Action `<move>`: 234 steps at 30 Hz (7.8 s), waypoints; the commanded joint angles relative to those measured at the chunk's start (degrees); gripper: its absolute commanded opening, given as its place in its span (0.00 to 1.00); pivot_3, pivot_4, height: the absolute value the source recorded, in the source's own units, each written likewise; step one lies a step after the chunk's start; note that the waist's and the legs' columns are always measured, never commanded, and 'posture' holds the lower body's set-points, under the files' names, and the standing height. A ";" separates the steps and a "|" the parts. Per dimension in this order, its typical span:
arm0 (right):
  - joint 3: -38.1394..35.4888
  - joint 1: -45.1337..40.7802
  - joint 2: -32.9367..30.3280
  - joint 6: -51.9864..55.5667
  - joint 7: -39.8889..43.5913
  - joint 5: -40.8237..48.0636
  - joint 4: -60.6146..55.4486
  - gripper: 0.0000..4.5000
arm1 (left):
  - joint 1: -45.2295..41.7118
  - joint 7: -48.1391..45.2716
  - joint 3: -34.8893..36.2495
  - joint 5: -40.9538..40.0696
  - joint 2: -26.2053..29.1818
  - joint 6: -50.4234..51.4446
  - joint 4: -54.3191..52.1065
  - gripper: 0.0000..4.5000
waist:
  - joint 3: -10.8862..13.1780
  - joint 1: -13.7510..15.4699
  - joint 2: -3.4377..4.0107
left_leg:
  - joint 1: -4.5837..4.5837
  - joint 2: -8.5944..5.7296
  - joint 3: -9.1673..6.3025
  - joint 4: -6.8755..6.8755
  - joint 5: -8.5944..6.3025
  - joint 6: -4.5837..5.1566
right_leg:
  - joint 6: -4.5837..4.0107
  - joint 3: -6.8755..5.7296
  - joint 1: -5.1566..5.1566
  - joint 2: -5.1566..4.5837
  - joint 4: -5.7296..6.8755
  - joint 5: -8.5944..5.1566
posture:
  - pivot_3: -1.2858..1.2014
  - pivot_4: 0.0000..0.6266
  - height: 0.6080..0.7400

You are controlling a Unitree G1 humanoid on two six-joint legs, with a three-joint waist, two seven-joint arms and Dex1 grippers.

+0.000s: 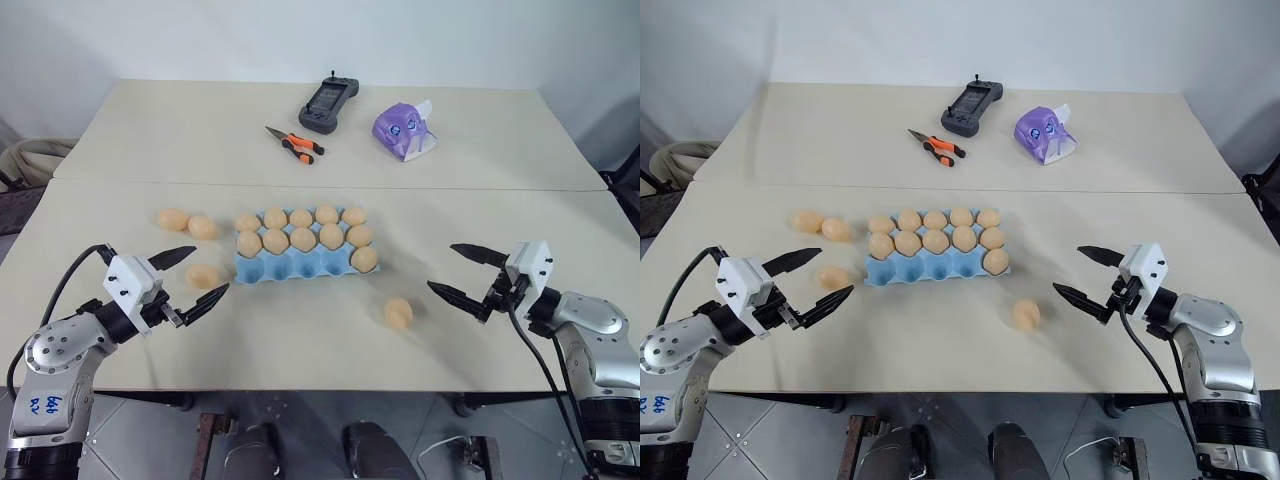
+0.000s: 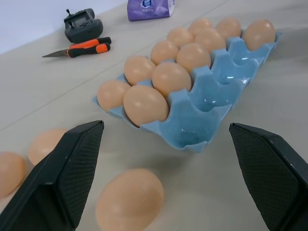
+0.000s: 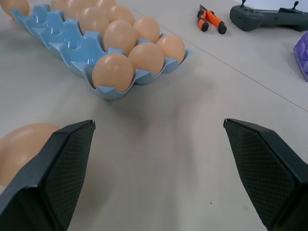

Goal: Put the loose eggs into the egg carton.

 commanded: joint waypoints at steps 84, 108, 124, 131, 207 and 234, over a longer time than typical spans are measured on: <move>13.67 -18.13 10.40 8.37 1.29 -2.71 -2.74 0.99 | 8.56 5.26 3.03 -2.81 -5.41 -1.93 -4.84 1.00 | 0.00 0.10 0.00 | -0.08 0.05 -0.01 -0.03 0.03 -0.04 | -0.06 -0.04 -0.17 -0.01 0.11 -0.01 | 0.52 0.24 1.00; 2.49 9.55 0.39 3.73 0.44 1.03 -15.75 0.99 | 0.30 16.08 0.98 1.06 -10.84 3.40 3.49 1.00 | 0.00 0.57 -0.05 | 0.40 -0.10 -0.43 -0.06 -0.24 -0.08 | -0.18 -0.30 0.89 0.00 -0.62 0.09 | 0.52 0.24 1.00; 8.28 11.81 5.50 2.62 -2.89 0.63 -23.99 1.00 | -5.81 11.49 -3.64 5.77 -9.90 -4.37 17.21 0.54 | -0.02 0.16 -0.02 | 0.40 0.01 -0.40 -0.01 -0.19 -0.17 | -0.15 -0.38 0.79 0.01 -0.41 0.06 | 0.52 0.24 1.00; 7.99 11.22 4.87 1.34 -2.47 -0.10 -20.52 1.00 | -6.40 4.82 -2.53 -1.23 -7.56 -3.16 8.66 0.53 | -0.01 0.64 -0.03 | 0.29 0.09 -0.49 -0.04 -0.19 -0.18 | -0.15 -0.52 0.76 0.00 -0.48 0.06 | 0.52 0.24 1.00; 7.21 8.70 8.25 -3.31 -8.18 0.41 -17.51 1.00 | -31.50 27.40 -8.29 11.14 -16.62 4.01 29.93 0.99 | -0.03 2.75 -0.05 | 0.06 -0.08 -0.63 0.12 0.06 -0.14 | -0.11 -0.66 0.59 0.15 -0.34 0.07 | 0.52 0.24 1.00; 7.35 10.25 8.46 -4.32 -10.75 0.11 -18.31 1.00 | -35.24 25.54 -8.31 12.27 -17.34 1.00 37.47 0.37 | -0.03 3.16 -0.06 | 0.06 -0.16 -0.67 0.33 0.10 -0.12 | -0.10 -0.69 0.58 0.14 -0.03 0.07 | 0.52 0.24 1.00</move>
